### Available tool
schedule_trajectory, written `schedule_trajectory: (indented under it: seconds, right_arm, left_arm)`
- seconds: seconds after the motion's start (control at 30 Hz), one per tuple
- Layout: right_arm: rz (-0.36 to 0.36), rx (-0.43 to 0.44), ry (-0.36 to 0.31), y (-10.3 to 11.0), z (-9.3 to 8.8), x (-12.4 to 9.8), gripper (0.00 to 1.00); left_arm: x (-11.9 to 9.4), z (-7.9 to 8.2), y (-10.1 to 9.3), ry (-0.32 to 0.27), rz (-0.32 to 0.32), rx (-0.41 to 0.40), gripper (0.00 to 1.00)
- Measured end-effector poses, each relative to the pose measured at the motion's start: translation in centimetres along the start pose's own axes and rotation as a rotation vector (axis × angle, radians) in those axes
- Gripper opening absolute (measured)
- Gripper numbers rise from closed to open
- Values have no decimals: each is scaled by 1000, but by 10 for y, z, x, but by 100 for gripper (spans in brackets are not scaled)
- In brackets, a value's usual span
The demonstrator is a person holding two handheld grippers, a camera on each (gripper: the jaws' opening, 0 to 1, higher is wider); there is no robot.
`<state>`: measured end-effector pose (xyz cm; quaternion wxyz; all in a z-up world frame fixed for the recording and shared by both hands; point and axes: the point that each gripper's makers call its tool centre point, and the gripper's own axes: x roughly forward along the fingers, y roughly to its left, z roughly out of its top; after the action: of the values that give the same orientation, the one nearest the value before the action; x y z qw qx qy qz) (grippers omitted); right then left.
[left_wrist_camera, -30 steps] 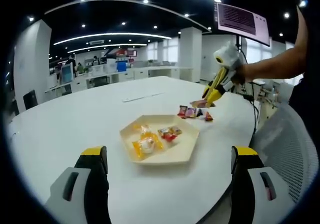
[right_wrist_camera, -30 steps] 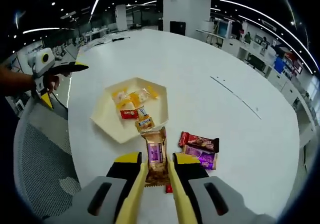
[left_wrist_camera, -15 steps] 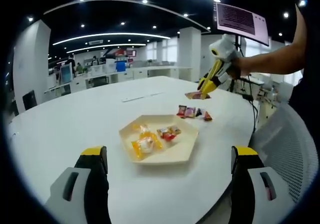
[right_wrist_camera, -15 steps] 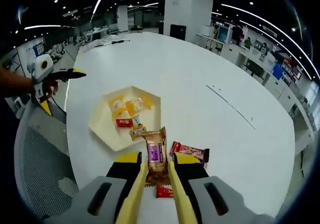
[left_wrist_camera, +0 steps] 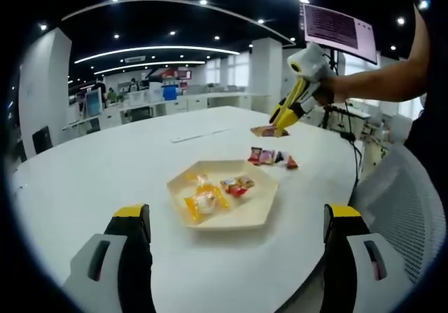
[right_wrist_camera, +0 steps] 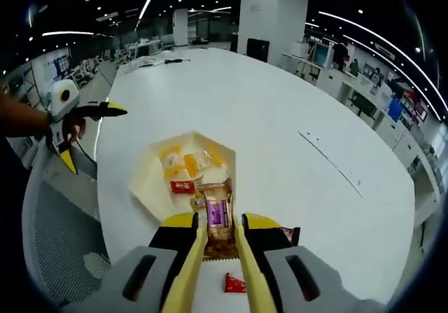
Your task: Place the target food into the container with the food tongs after gripping and lifting it, then release it inside without dropping or visibly crushing the food.
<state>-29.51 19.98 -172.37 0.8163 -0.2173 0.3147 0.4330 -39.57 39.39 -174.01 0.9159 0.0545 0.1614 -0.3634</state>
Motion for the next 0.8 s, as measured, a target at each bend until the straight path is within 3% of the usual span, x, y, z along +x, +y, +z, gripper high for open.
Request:
schedule_trajectory:
  seconds: [0.43,0.8]
  right_arm:
    - [34,-33,-29,17,35,17,24]
    - [49,-45,-39,23,53,31,24]
  left_arm:
    - [-1,2,2,-11,12,-5,99]
    - [-2,3,4,-16,20,-5,99]
